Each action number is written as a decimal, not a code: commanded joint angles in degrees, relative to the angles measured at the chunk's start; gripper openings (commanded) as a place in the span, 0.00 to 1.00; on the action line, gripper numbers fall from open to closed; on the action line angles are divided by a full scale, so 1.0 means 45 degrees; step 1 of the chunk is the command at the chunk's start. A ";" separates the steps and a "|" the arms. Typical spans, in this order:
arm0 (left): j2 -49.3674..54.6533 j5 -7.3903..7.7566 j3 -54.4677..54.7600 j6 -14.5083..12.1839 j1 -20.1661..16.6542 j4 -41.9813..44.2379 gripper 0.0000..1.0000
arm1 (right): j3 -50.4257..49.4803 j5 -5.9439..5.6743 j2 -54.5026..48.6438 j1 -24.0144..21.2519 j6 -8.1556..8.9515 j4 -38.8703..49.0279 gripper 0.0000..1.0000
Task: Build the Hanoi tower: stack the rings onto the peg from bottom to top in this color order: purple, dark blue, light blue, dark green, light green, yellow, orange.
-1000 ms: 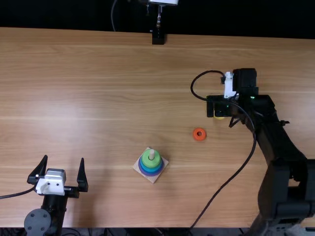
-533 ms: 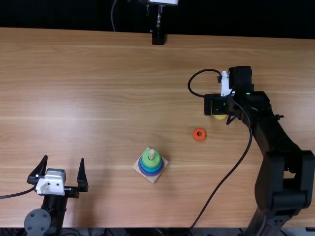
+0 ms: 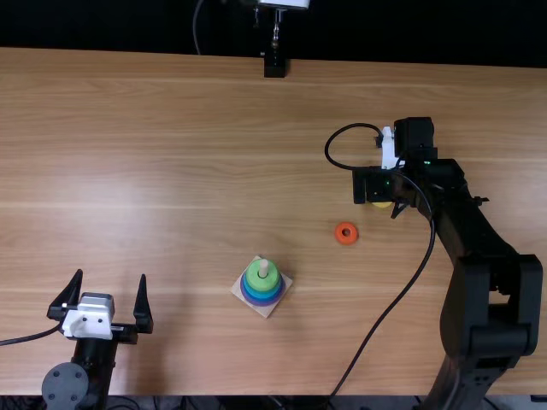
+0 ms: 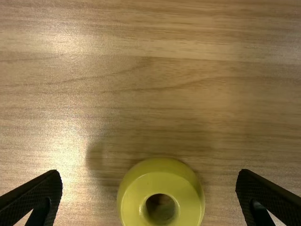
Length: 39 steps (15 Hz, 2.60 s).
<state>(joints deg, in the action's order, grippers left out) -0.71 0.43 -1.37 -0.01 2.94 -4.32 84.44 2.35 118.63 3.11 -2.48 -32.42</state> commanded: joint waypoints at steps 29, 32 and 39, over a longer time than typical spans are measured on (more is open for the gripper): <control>0.0158 0.0022 0.0304 -0.0091 -0.0106 -0.0049 1.00 | 0.4164 0.0064 -0.2026 0.3077 -0.1160 -0.8066 0.00; 0.0158 0.0022 0.0304 -0.0091 -0.0106 -0.0049 1.00 | 0.4223 0.0064 -0.3256 0.4288 -0.1183 -0.9050 0.00; 0.0158 0.0022 0.0304 -0.0091 -0.0106 -0.0049 1.00 | 0.4789 0.0111 -0.4506 0.6573 -0.1089 -1.0363 0.00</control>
<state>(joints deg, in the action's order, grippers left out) -0.73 0.43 -1.37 0.01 2.94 -4.36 103.77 2.39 101.25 32.03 -7.38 -78.94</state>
